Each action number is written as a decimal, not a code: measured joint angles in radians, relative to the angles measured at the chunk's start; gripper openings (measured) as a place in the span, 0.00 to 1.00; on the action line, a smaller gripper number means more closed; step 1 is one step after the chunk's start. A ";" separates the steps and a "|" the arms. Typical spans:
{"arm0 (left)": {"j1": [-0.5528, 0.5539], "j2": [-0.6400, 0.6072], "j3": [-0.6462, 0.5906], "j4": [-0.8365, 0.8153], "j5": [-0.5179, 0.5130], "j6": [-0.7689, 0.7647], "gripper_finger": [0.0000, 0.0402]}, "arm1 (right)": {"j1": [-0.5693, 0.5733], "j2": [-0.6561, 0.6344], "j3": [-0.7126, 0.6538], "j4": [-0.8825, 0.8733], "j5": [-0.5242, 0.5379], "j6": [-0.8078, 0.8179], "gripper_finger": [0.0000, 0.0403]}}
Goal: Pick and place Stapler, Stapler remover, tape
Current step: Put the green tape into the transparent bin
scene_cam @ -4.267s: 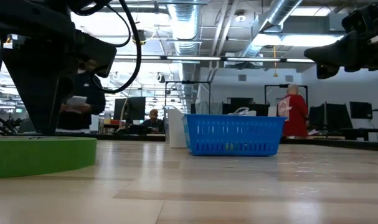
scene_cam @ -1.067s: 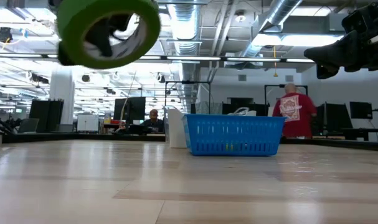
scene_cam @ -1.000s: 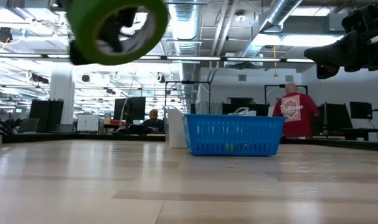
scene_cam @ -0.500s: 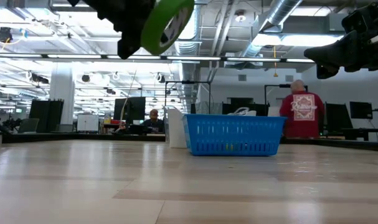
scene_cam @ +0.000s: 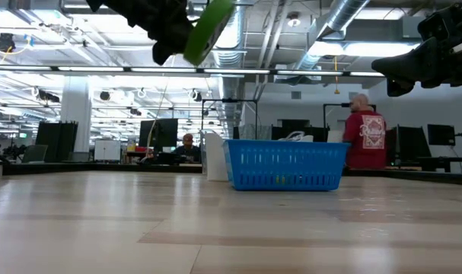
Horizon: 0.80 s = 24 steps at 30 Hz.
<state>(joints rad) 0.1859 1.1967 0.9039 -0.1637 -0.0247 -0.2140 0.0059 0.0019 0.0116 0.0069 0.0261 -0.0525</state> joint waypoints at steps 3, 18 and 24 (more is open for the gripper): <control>0.023 -0.002 0.021 0.015 0.036 0.000 0.23 | 0.000 0.000 0.000 0.000 0.000 0.000 0.00; 0.159 -0.002 0.179 0.006 0.127 0.103 0.20 | 0.000 0.000 0.000 0.000 0.000 0.000 0.00; 0.178 -0.002 0.220 0.007 0.127 0.159 0.20 | 0.000 0.000 0.000 0.000 0.000 0.000 0.00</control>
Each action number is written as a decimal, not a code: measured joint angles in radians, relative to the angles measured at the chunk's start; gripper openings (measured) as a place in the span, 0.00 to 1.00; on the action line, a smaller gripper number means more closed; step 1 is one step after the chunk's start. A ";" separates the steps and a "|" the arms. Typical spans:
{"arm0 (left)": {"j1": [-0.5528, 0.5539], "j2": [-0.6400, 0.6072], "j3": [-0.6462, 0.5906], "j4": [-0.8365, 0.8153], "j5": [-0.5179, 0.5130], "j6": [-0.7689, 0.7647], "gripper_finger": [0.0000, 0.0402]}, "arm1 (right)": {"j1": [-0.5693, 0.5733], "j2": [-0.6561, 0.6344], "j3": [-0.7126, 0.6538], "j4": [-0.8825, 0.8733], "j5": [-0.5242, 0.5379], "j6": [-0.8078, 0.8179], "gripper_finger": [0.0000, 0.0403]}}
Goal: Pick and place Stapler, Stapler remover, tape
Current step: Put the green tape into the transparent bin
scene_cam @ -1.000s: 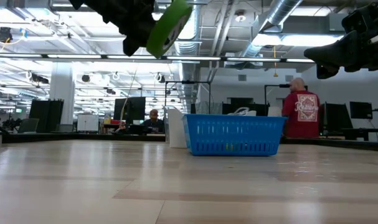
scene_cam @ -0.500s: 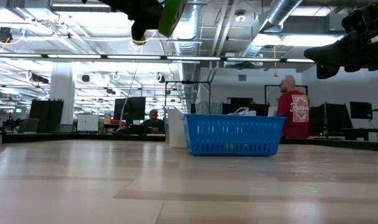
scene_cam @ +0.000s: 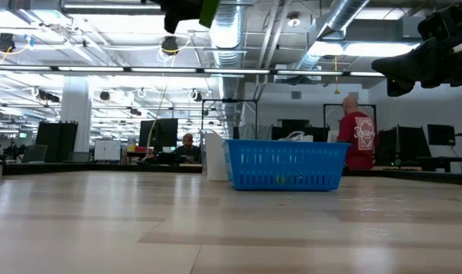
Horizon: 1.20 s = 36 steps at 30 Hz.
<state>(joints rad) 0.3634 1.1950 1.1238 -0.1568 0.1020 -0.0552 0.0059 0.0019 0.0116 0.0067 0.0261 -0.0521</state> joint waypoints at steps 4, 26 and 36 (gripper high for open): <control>0.017 0.000 0.020 -0.005 -0.001 0.044 0.21 | 0.000 0.000 0.000 0.000 0.000 0.000 0.00; 0.188 0.251 0.240 -0.083 -0.032 0.132 0.21 | 0.000 0.000 0.000 0.000 0.000 0.000 0.00; 0.218 0.401 0.240 -0.036 -0.049 0.175 0.21 | 0.000 0.000 0.000 0.000 0.000 0.000 0.00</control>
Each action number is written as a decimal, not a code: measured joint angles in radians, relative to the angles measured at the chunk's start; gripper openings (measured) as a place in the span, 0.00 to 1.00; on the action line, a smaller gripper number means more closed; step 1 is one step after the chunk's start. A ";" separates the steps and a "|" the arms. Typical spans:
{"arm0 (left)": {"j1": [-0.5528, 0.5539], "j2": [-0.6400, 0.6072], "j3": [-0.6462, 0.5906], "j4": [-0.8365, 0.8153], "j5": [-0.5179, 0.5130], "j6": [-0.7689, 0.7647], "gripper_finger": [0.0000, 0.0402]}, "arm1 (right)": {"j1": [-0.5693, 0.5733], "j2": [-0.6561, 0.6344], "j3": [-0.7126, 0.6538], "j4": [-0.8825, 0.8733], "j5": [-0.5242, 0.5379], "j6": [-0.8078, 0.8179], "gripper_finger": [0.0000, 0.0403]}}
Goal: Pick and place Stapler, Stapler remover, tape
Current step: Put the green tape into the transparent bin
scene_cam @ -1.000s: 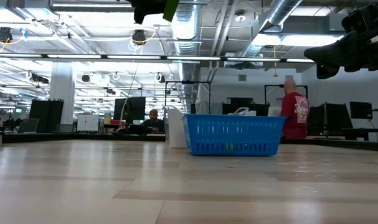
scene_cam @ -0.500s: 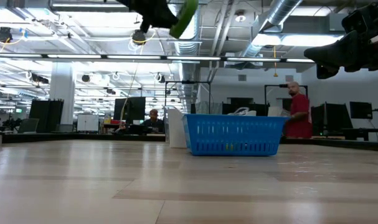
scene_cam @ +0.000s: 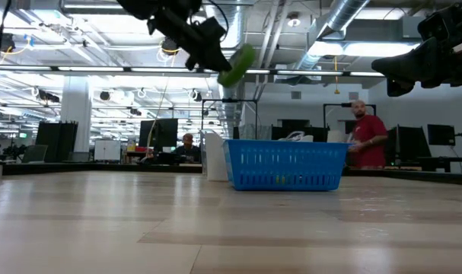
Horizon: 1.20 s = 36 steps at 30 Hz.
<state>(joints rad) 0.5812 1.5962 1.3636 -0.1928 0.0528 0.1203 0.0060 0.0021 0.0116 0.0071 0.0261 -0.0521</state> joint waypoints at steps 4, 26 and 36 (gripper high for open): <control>0.012 0.046 0.000 0.009 0.000 0.006 0.21 | 0.000 0.000 0.000 0.000 0.000 0.000 0.00; 0.049 0.251 0.000 0.018 0.000 0.007 0.21 | 0.000 0.000 0.000 0.000 0.000 0.000 0.00; 0.049 0.287 0.000 0.017 -0.009 0.007 0.21 | 0.000 0.000 0.000 0.000 0.000 0.000 0.00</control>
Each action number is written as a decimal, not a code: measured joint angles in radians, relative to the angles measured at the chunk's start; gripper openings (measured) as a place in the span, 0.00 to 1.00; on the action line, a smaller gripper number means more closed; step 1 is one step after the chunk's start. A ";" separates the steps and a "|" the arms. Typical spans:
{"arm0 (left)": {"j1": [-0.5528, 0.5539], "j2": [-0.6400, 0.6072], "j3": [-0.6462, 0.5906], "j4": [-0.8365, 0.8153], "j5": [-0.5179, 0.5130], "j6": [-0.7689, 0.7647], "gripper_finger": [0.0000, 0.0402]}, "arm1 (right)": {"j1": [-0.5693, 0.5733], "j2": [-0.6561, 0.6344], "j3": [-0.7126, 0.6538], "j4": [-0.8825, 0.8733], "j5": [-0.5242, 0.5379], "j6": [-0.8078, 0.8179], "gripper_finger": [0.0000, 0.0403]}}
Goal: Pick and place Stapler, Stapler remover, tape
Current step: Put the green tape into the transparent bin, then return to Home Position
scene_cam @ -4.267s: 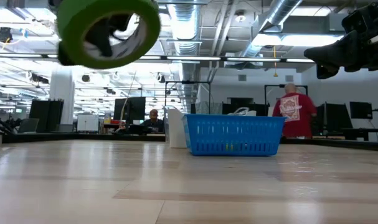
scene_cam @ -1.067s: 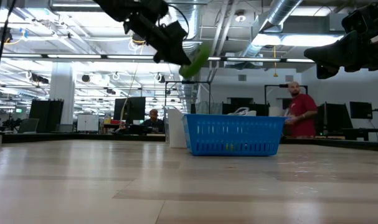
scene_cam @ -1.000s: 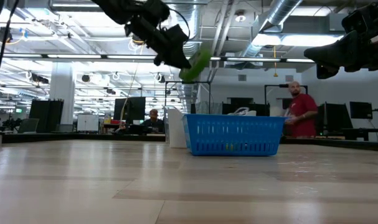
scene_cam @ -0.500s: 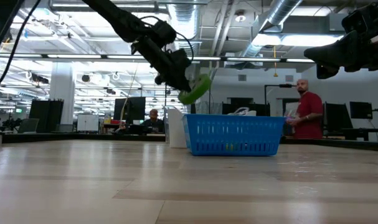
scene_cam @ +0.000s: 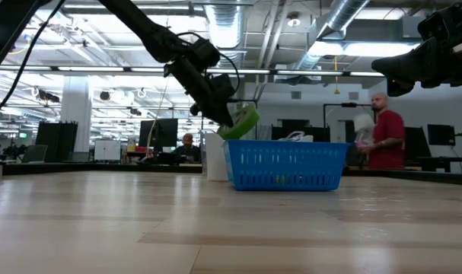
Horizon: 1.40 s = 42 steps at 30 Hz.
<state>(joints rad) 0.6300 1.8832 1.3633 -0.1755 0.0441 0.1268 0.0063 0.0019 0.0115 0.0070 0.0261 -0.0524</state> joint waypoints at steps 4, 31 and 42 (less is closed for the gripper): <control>0.004 0.000 0.000 -0.001 0.000 0.000 0.21 | 0.000 0.000 0.000 0.000 0.000 0.000 0.00; -0.003 -0.050 -0.002 -0.071 -0.059 -0.012 0.66 | 0.000 0.000 0.000 0.000 0.000 0.000 0.00; -0.087 -0.228 -0.002 -0.148 -0.047 -0.012 0.59 | 0.000 0.000 0.000 0.000 0.000 0.000 0.00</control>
<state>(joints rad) 0.5427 1.6550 1.3613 -0.3232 -0.0029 0.1146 0.0063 0.0020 0.0116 0.0071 0.0261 -0.0525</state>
